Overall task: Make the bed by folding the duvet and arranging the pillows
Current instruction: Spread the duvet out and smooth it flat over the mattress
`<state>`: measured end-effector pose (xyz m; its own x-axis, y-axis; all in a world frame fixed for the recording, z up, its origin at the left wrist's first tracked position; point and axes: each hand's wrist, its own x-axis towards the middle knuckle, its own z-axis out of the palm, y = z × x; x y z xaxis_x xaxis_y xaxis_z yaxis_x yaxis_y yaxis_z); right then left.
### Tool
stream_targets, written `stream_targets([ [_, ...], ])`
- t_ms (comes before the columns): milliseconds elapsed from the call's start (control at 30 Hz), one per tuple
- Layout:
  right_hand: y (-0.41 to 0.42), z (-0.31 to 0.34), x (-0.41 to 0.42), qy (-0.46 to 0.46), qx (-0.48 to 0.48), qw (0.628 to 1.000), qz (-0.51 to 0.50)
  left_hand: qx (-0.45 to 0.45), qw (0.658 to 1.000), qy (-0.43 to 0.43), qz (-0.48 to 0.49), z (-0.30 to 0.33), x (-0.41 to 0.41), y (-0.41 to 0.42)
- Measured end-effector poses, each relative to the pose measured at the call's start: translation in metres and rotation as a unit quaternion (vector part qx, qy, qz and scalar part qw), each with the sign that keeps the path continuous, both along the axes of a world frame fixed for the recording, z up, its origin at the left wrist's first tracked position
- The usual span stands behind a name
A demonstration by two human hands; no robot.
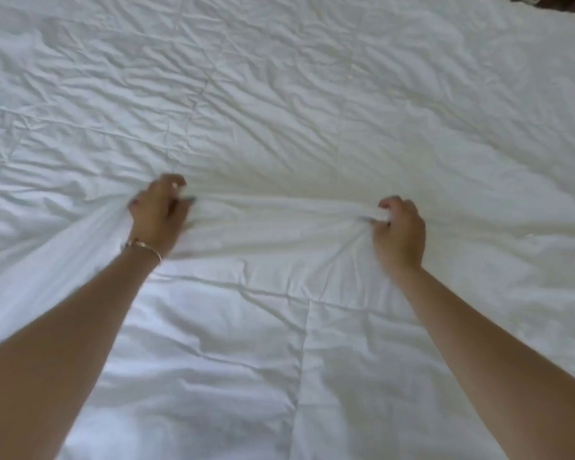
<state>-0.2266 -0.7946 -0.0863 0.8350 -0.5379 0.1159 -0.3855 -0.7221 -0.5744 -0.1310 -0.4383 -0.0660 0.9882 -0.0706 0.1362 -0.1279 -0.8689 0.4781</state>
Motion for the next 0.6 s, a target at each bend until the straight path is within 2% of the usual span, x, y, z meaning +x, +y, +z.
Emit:
stream_targets([
  [67, -0.01, 0.019, 0.032, -0.032, -0.005, 0.999, 0.014, 0.018, 0.999, -0.051, -0.005, 0.028, 0.039, -0.01],
  [133, -0.016, 0.014, 0.057, -0.013, 0.026, 1.0, 0.008, 0.068, 0.996, -0.059, -0.017, 0.039, 0.069, -0.019],
  [233, -0.013, -0.018, 0.055, 0.065, 0.151, 0.984, -0.063, 0.095, 0.993, 0.047, -0.053, 0.013, 0.083, -0.031],
  [267, -0.01, -0.03, 0.046, 0.051, 0.169, 0.982, -0.062, 0.082, 0.99, 0.093, -0.06, -0.003, 0.08, -0.037],
  [333, -0.004, -0.052, 0.022, -0.044, 0.106, 0.993, 0.013, 0.088, 0.978, 0.17, -0.085, -0.031, 0.066, -0.054],
  [367, -0.003, -0.064, 0.011, -0.102, 0.052, 0.991, 0.064, 0.118, 0.974, 0.166, -0.096, -0.042, 0.054, -0.065],
  [433, -0.005, -0.082, 0.0, -0.171, -0.031, 0.979, 0.109, 0.168, 0.973, 0.025, -0.156, -0.054, 0.02, -0.089],
  [500, -0.008, -0.091, 0.001, -0.141, -0.107, 0.977, 0.119, 0.177, 0.945, -0.132, -0.24, -0.063, -0.018, -0.11],
  [533, -0.009, -0.092, 0.005, -0.089, -0.136, 0.977, 0.135, 0.199, 0.936, -0.15, -0.249, -0.071, -0.03, -0.115],
  [600, -0.01, -0.09, 0.011, 0.031, -0.156, 0.972, 0.175, 0.25, 0.947, -0.038, -0.197, -0.086, -0.033, -0.12],
])
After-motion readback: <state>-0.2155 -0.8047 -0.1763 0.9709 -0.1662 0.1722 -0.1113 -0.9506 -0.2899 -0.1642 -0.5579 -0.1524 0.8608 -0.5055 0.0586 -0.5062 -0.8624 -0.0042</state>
